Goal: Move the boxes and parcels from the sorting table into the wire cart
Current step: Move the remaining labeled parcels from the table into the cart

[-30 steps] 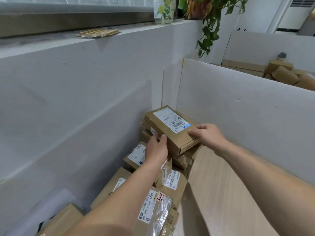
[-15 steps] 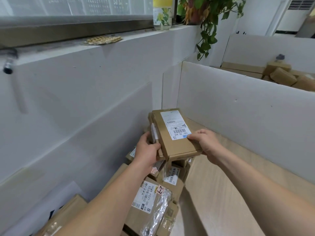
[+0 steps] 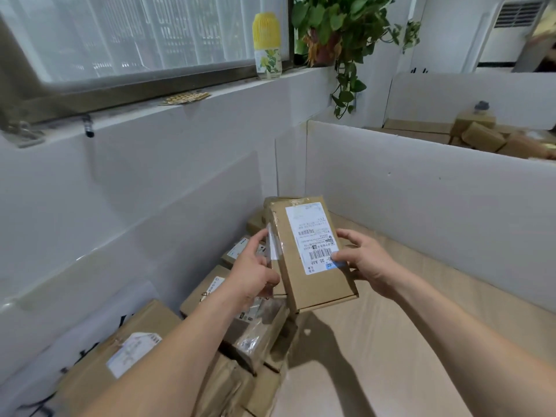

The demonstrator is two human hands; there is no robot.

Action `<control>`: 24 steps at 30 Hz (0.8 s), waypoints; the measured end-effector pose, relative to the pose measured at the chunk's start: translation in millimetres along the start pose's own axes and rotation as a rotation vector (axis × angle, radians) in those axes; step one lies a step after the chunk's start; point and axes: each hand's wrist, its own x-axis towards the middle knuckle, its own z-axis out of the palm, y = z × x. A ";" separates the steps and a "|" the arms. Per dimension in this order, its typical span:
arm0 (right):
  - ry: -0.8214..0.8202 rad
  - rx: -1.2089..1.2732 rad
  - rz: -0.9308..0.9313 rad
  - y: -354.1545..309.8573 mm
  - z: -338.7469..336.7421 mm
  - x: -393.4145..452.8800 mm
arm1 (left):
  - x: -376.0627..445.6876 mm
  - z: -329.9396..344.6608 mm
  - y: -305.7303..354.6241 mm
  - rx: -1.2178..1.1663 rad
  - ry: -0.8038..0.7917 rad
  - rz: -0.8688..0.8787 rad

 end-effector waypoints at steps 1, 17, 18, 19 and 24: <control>-0.012 -0.001 -0.013 0.1 -2.9 -9.2 | -10.0 3.5 1.3 0.004 -0.005 0.004; -0.162 -0.009 -0.171 -8.9 -17.3 -162.2 | -185.8 30.6 10.3 0.031 0.180 0.097; -0.173 -0.013 -0.179 -11.3 -15.4 -168.7 | -193.9 30.4 11.4 0.034 0.197 0.108; -0.183 -0.018 -0.186 -13.7 -12.8 -174.7 | -201.4 29.6 12.5 0.037 0.211 0.117; -0.199 -0.045 -0.234 -20.0 3.5 -198.5 | -234.8 19.0 13.9 0.053 0.252 0.111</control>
